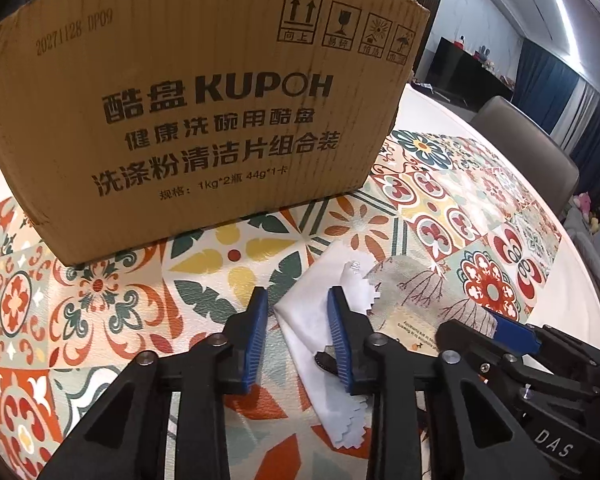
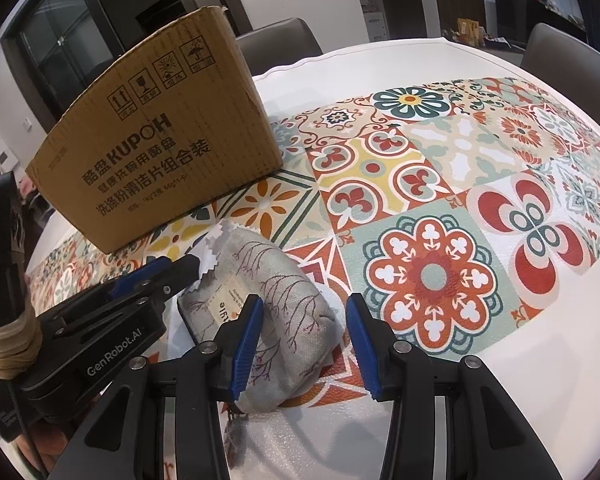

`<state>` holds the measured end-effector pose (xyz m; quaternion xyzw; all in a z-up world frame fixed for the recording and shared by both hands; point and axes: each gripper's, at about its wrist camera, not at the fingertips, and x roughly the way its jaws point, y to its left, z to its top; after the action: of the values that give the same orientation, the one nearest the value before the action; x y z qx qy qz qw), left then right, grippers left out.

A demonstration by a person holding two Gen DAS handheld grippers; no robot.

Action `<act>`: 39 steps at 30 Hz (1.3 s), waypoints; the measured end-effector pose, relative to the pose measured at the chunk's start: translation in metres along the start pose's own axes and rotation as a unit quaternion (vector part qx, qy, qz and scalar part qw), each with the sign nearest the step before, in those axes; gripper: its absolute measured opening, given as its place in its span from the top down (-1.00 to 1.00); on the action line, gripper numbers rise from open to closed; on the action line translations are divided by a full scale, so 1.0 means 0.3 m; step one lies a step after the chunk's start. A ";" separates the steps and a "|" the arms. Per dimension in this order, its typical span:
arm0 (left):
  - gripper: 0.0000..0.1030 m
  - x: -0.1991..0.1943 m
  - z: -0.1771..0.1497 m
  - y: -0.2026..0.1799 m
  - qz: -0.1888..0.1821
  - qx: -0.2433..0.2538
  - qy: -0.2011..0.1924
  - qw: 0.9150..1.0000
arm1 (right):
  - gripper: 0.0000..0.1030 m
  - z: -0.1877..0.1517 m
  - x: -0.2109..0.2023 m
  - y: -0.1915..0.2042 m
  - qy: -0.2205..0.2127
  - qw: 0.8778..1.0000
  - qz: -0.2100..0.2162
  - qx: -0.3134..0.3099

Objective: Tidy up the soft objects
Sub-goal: 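Grasp the white lens cloth with the left tool while the right tool grasps the beige pouch, then lift the lens cloth and beige pouch with both tools over the box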

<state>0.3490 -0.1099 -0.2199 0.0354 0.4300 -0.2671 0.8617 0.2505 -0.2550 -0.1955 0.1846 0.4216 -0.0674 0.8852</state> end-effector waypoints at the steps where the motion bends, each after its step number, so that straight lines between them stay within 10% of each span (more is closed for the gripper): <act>1: 0.51 0.000 0.000 -0.001 -0.002 0.000 0.000 1.000 | 0.17 0.001 0.000 0.000 0.001 1.000 0.001 -0.001; 3: 0.79 0.000 0.000 -0.007 -0.006 0.003 0.001 1.000 | 0.31 0.001 0.002 0.000 0.004 1.000 0.009 -0.001; 12: 0.85 -0.028 0.013 -0.036 0.016 0.018 -0.008 1.000 | 0.66 0.017 -0.032 -0.006 -0.006 1.000 0.011 -0.003; 39: 0.85 -0.352 0.093 -0.079 0.076 0.010 -0.092 0.993 | 0.72 0.141 -0.239 0.059 -0.061 0.996 0.022 -0.065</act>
<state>0.3061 -0.0929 -0.1181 0.0520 0.3421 -0.2074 0.9150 0.2402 -0.2574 -0.1111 0.1312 0.3659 -0.0313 0.9208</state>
